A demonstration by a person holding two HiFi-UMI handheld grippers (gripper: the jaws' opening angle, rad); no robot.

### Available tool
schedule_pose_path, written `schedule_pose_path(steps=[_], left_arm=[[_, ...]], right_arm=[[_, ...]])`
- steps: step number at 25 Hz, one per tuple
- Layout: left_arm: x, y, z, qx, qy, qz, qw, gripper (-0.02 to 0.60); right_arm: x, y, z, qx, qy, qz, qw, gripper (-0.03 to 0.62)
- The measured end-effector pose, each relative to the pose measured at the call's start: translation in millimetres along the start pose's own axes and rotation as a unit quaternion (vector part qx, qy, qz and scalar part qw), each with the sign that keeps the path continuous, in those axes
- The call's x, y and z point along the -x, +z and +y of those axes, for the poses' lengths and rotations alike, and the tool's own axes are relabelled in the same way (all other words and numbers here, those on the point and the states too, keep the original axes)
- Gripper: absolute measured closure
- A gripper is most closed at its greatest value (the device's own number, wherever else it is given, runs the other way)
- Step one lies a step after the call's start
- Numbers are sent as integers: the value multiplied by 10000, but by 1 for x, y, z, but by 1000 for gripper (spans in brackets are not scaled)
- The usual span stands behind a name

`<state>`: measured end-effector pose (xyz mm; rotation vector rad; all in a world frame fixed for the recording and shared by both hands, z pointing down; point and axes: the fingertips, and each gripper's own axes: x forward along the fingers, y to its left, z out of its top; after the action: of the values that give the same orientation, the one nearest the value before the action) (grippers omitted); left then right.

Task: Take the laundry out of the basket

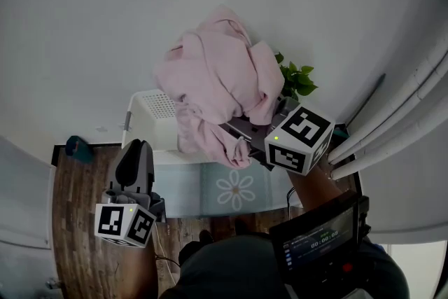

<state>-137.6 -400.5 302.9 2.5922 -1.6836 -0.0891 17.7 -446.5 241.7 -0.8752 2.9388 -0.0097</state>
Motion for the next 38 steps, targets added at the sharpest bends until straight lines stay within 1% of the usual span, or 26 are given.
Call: schedule_pose_path(steps=[4,8,11,14,18,21,24,28,31,33,36,38], left_arm=[[18,4,2,-32,-42,-14,10000,516],[52,6,14,-173,-3,-66,9998,552],[77,6,26,-114,-66,-87,9999,569],[100,5,41,-122,-144,-64,9998,571],[144,2,63,-239,-198,-83,9995,572],[174,-10,71,-219,-249,-179,9993,572],[178,-19,72,-95,-267,-143,9995,572],[175,-4,74,-99,-228,-88,9997,572],[176,6,75,-114,-111,-101,9998,572],[178,9,75,-97,-52,-99,9999,572],[179,13,72,-191,-44,-43,9998,572],[176,16,72,-152,-63,-53,9999,572]], right_arm=[[10,5,22,64,-188,-101,9998,361],[17,2,53,2,-432,-170,9989,361],[21,-2,78,-13,-730,-143,9972,361],[22,-8,104,-76,-1072,-104,9942,361],[17,-17,156,-44,-1426,-66,9898,361],[21,-29,192,45,-1627,-99,9866,361],[26,-39,201,18,-1757,-82,9844,359],[27,-37,202,-150,-1885,-26,9820,358],[29,-37,202,-257,-1922,32,9810,356],[29,-38,204,-243,-1919,111,9810,356],[31,-36,206,-124,-1948,153,9806,356],[31,-34,205,-122,-2000,138,9796,356]])
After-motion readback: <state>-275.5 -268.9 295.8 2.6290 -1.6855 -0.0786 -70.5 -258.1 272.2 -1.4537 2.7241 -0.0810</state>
